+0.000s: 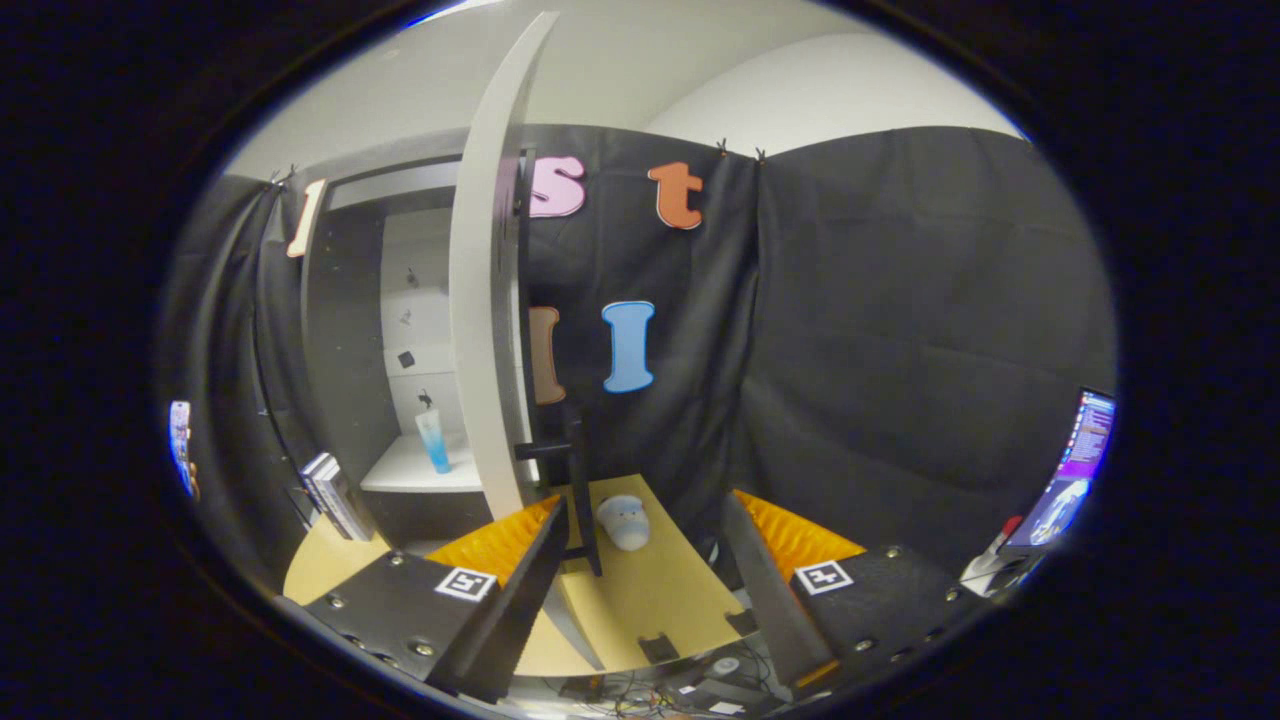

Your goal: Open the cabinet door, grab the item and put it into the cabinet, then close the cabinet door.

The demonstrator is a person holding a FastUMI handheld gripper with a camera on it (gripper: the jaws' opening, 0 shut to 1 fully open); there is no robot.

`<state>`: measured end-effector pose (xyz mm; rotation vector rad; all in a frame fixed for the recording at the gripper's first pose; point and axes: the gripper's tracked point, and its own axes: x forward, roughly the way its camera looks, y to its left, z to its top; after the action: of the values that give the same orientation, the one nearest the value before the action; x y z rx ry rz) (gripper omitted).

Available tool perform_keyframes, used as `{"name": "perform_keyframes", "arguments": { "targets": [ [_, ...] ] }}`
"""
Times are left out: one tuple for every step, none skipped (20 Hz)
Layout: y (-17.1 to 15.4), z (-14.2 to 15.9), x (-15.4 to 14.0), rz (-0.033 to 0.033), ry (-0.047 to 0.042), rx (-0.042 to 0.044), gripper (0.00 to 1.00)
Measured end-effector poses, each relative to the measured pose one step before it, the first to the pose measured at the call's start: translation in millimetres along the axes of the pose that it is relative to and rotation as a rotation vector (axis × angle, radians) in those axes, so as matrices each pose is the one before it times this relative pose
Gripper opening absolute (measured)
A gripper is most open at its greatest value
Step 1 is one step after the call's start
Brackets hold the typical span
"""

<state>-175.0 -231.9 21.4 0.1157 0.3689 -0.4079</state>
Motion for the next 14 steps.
{"name": "perform_keyframes", "arguments": {
  "targets": [
    [4.4, 0.21, 0.24, 0.01743, -0.00209, -0.00341, 0.93],
    [3.04, -0.52, -0.32, 0.01732, 0.00245, -0.00859, 0.93],
    [5.13, 0.53, -1.19, 0.02075, 0.00094, -0.0027, 0.93],
    [6.81, 0.15, -1.6, 0.02457, 0.00635, -0.00049, 0.93],
    [7.99, 0.06, -1.19, 0.02665, 0.00265, -0.0014, 0.93],
    [8.8, -0.25, 1.17, 0.02833, 0.00248, -0.00306, 0.93],
    [7.99, 0.32, 0.51, 0.03111, 0.00262, -0.001, 0.93],
    [8.64, -1.69, 1.22, 0.03539, 0.0033, -0.00152, 0.93],
    [9.58, -0.01, 0.55, 0.0368, 0.00347, -0.00212, 0.93],
    [10.91, 0.77, 3.54, 0.03693, 0.00286, -0.0013, 0.93],
    [12.45, 1.13, 2.95, 0.04209, 0.00406, -0.0004, 0.93],
    [11.56, -1.93, 5.02, 0.0383, 0.00546, 0.00091, 0.93],
    [4.34, 1.52, 0.73, 0.03305, 0.00458, -0.00056, 0.93],
    [10.48, -0.24, 6.5, 0.03423, 0.00355, -0.00224, 0.93]
  ]
}}
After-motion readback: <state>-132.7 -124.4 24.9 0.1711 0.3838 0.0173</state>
